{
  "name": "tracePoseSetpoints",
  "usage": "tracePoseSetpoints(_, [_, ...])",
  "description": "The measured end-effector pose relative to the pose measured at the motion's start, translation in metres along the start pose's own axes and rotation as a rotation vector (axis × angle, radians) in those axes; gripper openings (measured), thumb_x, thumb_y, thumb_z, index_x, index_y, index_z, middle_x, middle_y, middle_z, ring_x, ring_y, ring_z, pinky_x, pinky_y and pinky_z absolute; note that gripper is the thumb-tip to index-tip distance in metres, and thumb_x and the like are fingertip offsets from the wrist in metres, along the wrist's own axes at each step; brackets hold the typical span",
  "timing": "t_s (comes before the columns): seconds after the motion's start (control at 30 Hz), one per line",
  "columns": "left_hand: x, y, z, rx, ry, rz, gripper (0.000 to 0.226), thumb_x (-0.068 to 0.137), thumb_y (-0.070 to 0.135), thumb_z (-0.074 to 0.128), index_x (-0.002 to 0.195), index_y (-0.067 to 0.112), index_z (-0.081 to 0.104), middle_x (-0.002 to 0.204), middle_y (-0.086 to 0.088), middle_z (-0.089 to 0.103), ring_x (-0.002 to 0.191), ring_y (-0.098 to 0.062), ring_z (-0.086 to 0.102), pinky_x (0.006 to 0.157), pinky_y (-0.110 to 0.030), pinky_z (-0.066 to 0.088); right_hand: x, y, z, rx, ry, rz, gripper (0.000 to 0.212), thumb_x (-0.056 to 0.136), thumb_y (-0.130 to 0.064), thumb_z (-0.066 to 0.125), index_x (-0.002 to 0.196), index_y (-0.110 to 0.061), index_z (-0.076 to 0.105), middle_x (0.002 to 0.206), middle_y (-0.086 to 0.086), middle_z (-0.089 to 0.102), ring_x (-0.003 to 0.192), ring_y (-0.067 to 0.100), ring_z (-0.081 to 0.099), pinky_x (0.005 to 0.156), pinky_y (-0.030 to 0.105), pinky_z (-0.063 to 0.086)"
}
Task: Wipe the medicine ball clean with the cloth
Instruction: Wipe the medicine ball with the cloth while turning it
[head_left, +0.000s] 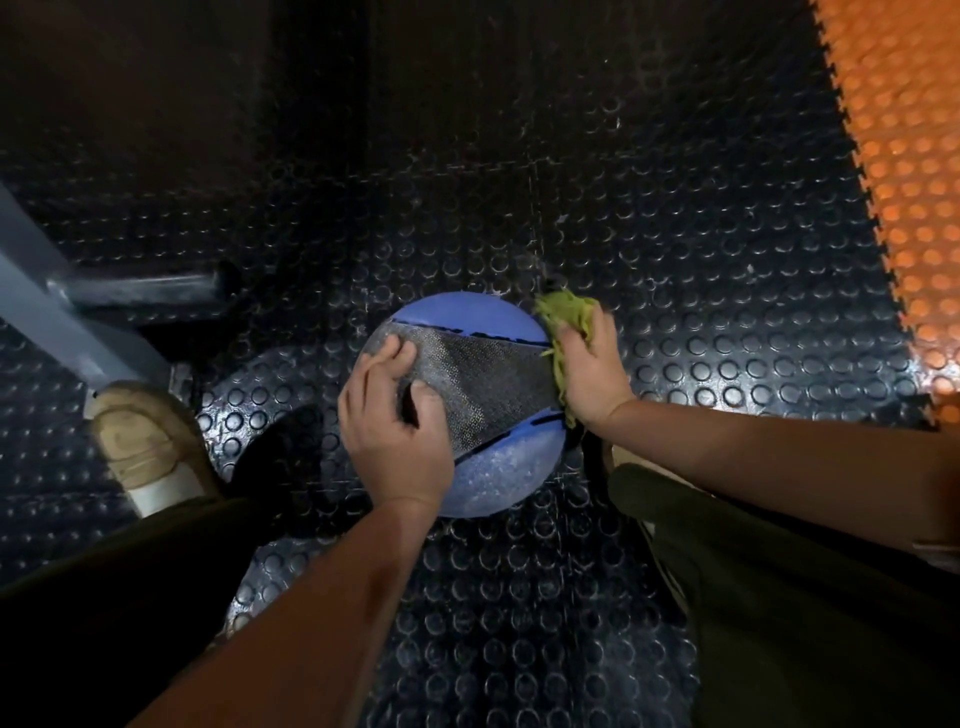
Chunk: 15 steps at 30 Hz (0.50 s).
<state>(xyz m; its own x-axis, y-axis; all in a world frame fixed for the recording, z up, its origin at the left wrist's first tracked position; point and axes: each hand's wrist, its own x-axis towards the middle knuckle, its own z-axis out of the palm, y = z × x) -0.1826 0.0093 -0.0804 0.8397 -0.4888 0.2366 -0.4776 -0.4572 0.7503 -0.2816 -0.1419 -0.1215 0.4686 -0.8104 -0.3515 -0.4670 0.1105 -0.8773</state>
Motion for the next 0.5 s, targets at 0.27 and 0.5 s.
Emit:
tracePoseSetpoints(0.27, [-0.016,-0.005,0.001,0.129,0.036,0.042,0.040,0.083,0.019,0.043,0.109,0.000,0.067,0.117,-0.017,0.063,0.113,-0.044,0.055,0.101,-0.051,0.040,0.017,0.007,0.012,0.218,0.094,0.515,0.055,0.092,-0.034,0.036,0.146,-0.021,0.036,0.148,0.008,0.038,0.132,0.030,0.039,0.112,0.043,0.030])
tracePoseSetpoints(0.5, [-0.009,0.005,0.010,0.179,0.092,0.066,0.036,0.081,0.016,0.047,0.104,0.001,0.070,0.111,-0.017,0.066,0.107,-0.040,0.060,0.096,-0.052,0.046,-0.014,-0.069,0.019,-0.338,0.147,-0.106,0.020,0.095,-0.022,0.038,0.107,-0.009,0.049,0.116,0.015,0.046,0.105,0.033,0.045,0.081,0.040,0.032])
